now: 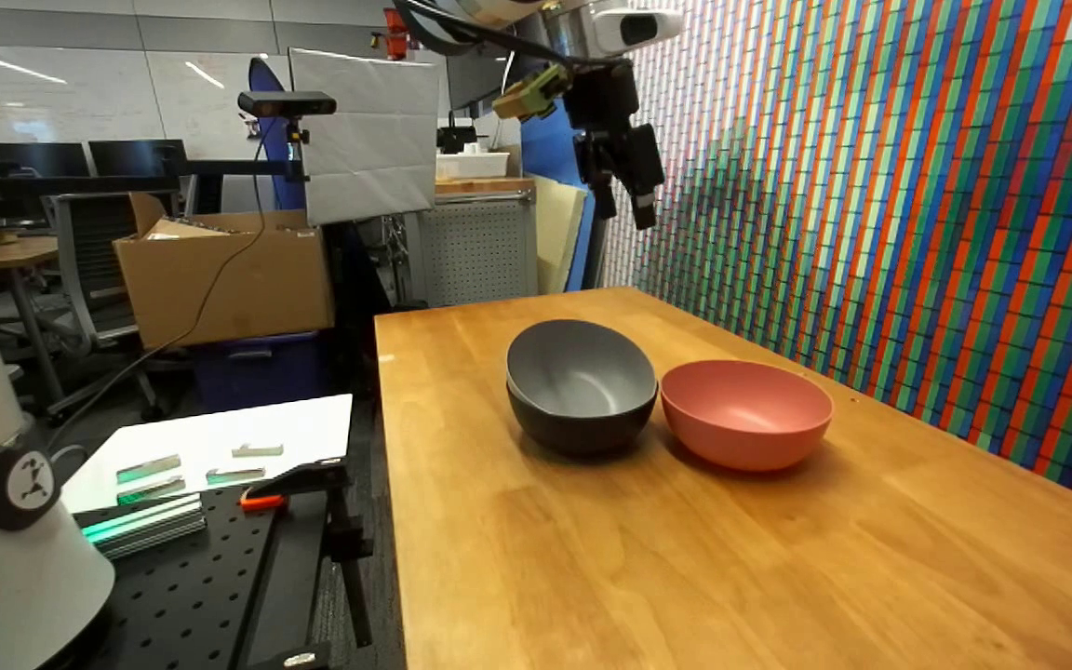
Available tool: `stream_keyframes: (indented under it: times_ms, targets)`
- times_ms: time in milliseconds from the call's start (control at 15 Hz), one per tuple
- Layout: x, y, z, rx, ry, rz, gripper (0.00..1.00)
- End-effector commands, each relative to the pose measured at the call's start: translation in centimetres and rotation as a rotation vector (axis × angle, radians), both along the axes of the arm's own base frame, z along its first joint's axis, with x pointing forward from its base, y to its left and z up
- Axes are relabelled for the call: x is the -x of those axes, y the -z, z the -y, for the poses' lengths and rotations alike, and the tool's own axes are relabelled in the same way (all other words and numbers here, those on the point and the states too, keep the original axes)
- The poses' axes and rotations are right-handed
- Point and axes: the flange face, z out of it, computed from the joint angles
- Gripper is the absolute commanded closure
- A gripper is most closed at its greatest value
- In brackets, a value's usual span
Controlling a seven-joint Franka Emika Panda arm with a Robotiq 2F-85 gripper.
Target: Get the black, gray and peach-colored bowls from the table and stack them together
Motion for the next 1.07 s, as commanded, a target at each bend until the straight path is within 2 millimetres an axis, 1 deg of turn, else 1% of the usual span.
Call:
stream_keyframes:
  times_ms: [0, 67, 200, 333, 533, 733, 800, 1000]
  targets:
    - [-2.8, -0.7, 3.2, -0.009, 0.075, 0.037, 0.00]
    - [-3.6, -0.4, 3.9, -0.010, 0.095, 0.043, 0.00]
    - [-5.1, 0.9, 4.9, -0.012, 0.128, 0.049, 0.00]
    - [-6.6, 2.9, 5.2, -0.012, 0.148, 0.039, 0.00]
    - [-8.7, 6.4, 4.2, -0.027, 0.166, 0.016, 0.00]
    - [-10.6, 9.2, 2.6, -0.028, 0.172, 0.000, 0.00]
    - [-11.1, 10.3, 2.2, -0.024, 0.173, -0.009, 0.00]
    - [-12.2, 12.8, 1.4, -0.009, 0.180, -0.030, 0.00]
